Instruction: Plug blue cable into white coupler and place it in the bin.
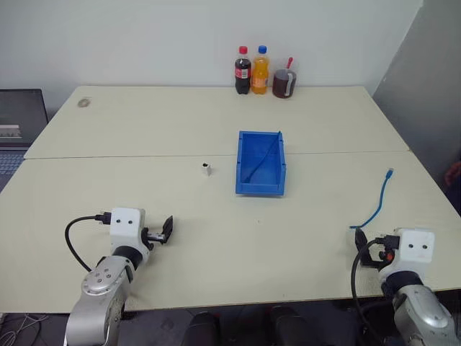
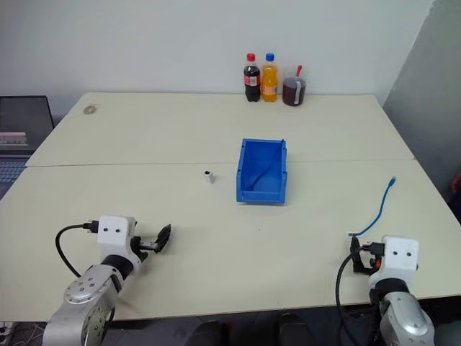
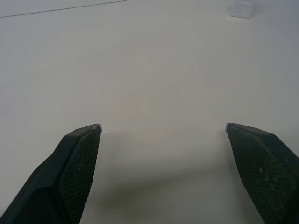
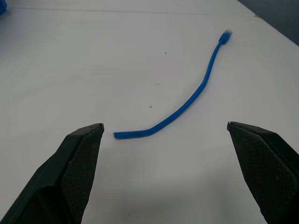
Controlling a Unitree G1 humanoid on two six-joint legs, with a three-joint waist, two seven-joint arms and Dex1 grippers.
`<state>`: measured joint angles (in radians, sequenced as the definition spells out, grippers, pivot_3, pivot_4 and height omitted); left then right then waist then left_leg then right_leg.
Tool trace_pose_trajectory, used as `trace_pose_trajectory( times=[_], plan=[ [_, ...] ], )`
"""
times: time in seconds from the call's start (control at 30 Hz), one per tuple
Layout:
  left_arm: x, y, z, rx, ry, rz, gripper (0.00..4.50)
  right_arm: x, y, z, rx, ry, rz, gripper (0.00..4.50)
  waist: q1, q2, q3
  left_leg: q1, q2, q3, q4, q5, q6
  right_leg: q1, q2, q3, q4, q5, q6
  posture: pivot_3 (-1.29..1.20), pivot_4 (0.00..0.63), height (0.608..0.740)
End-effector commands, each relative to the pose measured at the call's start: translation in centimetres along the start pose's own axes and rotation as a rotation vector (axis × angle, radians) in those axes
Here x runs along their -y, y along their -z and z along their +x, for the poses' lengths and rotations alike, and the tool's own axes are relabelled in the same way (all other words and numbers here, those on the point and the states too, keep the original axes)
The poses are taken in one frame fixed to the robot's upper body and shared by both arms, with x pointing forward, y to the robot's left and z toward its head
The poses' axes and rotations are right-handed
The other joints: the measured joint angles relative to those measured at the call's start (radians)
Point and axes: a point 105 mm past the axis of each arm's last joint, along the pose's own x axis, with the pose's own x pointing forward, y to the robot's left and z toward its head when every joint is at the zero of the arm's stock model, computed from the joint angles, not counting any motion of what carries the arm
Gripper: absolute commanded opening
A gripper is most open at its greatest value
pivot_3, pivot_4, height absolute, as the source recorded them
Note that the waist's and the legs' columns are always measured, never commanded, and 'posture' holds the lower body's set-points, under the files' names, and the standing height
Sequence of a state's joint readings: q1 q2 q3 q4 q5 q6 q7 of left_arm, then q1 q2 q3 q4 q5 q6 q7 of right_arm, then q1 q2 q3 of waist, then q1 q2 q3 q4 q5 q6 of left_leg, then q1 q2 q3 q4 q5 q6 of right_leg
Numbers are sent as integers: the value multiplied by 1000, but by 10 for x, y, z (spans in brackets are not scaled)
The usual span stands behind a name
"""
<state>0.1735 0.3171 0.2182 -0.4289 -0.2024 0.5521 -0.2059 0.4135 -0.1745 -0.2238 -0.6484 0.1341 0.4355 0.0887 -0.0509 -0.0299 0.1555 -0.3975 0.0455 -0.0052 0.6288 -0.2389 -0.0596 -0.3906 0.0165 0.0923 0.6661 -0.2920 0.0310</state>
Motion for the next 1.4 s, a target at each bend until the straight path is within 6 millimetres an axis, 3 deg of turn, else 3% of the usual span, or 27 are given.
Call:
trace_pose_trajectory(
  times=[0.03,0.3,0.63,0.87,0.93,1.0,1.13,1.23,1.4],
  plan=[
    [5,-14,-2,62,-3,15,4477,-1,-11,0,70,8,-17,4500,0,0,0,0,0,0,0,0,0,0,0,0,0,0,0,0,150,740],
    [7,-12,0,63,0,4,4477,-5,-14,3,82,9,-51,4500,2,0,0,0,0,0,0,0,0,0,0,0,0,0,0,0,150,740],
    [13,-13,6,72,32,2,4477,4,-15,7,72,76,-67,4500,2,0,0,0,-1,0,1,0,0,0,0,0,0,0,0,0,150,740],
    [13,-37,20,151,133,151,4477,15,-26,16,52,136,-9,4500,7,0,0,0,-1,0,1,0,0,0,1,0,1,0,1,0,150,740],
    [27,-74,34,225,328,185,4477,25,-32,27,39,164,4,4500,12,0,0,1,-1,0,1,0,0,0,2,0,2,0,1,0,150,740],
    [40,-96,39,259,461,208,4477,31,-36,35,25,169,8,4500,20,-3,2,0,-6,1,4,1,1,-2,2,-2,6,0,1,0,150,740],
    [103,-136,40,319,903,369,4477,45,-41,66,-38,173,17,4500,20,-3,2,1,-11,1,7,1,2,0,0,-2,10,0,1,0,150,740],
    [145,-156,33,353,1168,451,4477,59,-42,88,-90,198,24,4500,18,-2,2,0,-14,3,7,2,3,0,-1,0,10,1,4,0,150,740],
    [194,-171,31,415,1384,549,4477,72,-43,115,-130,203,110,4500,13,-2,3,-1,-14,4,8,0,5,-2,-1,2,11,2,1,0,150,740]
  ],
)
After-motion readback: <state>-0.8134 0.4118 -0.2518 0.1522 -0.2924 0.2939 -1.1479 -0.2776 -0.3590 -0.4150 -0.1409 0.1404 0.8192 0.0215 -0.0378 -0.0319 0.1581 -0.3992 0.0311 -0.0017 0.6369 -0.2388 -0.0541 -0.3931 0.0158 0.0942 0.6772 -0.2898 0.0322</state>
